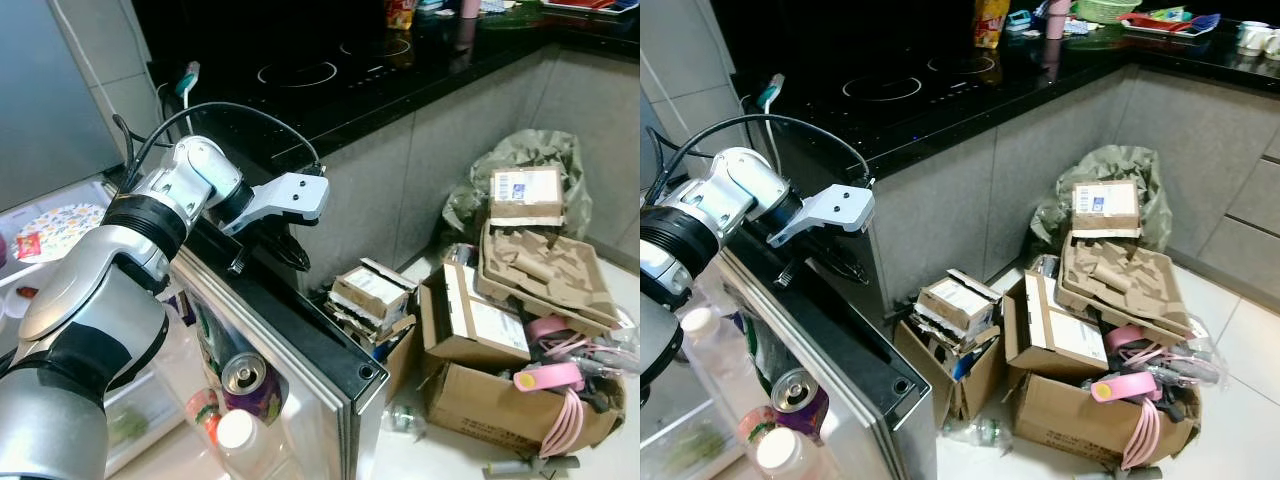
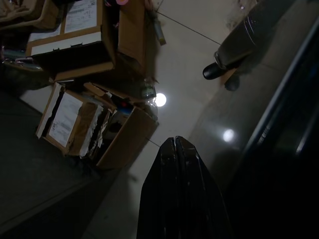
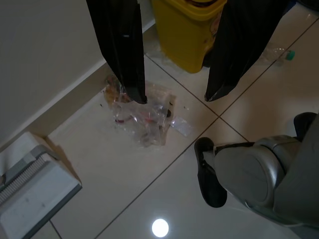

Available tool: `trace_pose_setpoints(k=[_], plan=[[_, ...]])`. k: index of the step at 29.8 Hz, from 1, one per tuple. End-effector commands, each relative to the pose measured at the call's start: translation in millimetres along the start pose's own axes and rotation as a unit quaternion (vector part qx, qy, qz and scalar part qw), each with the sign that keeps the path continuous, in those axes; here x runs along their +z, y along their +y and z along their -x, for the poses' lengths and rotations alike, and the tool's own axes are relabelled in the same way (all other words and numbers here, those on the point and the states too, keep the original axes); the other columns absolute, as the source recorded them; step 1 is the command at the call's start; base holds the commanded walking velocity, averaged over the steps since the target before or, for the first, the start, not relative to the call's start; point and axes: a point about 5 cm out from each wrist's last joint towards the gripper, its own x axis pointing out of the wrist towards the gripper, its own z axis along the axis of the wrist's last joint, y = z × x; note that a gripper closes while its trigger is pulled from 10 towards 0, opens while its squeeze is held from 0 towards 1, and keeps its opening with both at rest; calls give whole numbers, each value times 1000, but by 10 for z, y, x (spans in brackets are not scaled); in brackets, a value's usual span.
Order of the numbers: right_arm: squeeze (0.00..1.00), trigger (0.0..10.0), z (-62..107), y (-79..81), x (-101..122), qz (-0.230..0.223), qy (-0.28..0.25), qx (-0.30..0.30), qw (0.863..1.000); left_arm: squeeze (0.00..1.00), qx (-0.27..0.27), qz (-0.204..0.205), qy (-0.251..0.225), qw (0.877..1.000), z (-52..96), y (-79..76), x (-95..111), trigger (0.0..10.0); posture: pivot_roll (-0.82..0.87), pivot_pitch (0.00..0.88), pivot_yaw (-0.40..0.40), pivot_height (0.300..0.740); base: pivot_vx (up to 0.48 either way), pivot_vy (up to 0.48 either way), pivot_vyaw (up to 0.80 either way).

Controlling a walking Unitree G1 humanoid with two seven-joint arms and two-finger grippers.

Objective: Restocking fridge

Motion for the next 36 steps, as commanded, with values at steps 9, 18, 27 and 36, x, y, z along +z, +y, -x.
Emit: trace_pose_setpoints(k=[9,18,27,36], plan=[[0,10000,-7,89,2,-11,-1,34,999,0,6,6,-13,1000,59,-58,-52,10000,-38,0,6,732,0,0,0],[0,10000,-5,40,51,-14,-2,37,999,0,65,0,-163,984,255,62,269,10000,-37,0,3,732,0,0,0],[0,10000,10,-50,41,-20,-2,36,999,0,113,0,-292,950,467,132,449,10000,-35,0,4,732,0,0,0],[0,10000,16,-79,39,-23,-1,36,999,0,130,13,-417,899,537,86,545,10000,-34,0,4,732,0,0,0]])
